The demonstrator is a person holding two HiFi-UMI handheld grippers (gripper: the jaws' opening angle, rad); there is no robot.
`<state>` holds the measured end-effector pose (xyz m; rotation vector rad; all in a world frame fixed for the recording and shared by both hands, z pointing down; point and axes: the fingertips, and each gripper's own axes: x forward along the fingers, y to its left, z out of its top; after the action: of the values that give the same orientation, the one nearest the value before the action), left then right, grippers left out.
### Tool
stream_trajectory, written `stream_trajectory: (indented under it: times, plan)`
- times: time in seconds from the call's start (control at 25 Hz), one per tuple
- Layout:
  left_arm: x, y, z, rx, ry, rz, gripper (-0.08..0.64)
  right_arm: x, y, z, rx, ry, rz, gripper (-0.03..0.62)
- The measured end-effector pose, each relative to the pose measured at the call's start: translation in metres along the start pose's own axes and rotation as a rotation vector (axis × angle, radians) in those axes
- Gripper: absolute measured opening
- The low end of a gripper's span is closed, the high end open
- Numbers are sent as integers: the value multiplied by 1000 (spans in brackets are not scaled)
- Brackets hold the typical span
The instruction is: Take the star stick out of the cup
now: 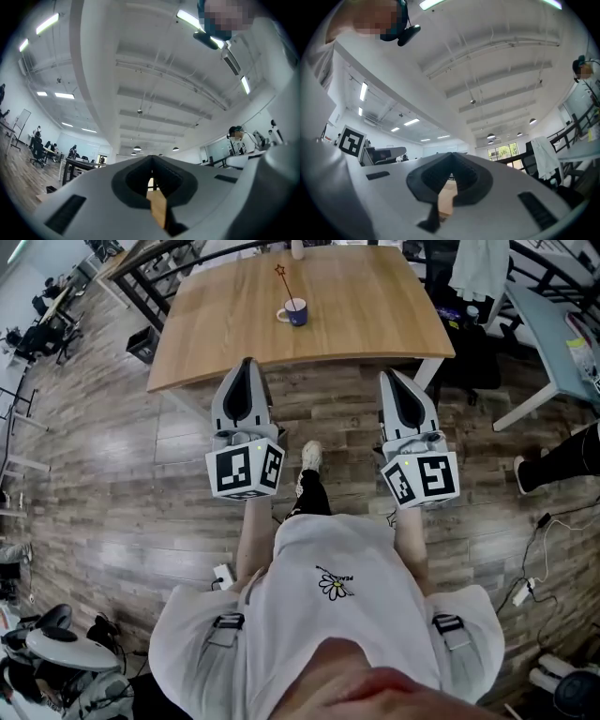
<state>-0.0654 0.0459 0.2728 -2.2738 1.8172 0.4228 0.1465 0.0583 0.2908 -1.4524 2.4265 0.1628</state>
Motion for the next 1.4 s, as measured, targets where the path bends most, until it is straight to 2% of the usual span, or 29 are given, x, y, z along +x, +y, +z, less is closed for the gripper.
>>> stream_trajectory:
  times: [0.08,0.32,0.48,0.72,0.92,1.16,1.4]
  plan:
    - [20,3,-3,-14,-17,-14,15,14,-11,-6,-16,4,-14,6]
    - [85,23,-4,8,-39,-52,15,75,-34,-25,-2,26,-41,6]
    - [141,57,-6,44,-81,-30,15,136,-44,-41,5,40,-56,6]
    - [230,106,-44,5,-50,-37,15,242,-50,-62,-55,76,-26,6]
    - [276,154,-76,-3,-95,-23,15,324,-52,-109,-92,140,-13,6]
    - [326,200,-121,-39,-16,6,15,388,-54,-146,-125,221,7,6]
    - [346,212,-158,-21,82,51,15,404,-77,-171,-106,278,5,6]
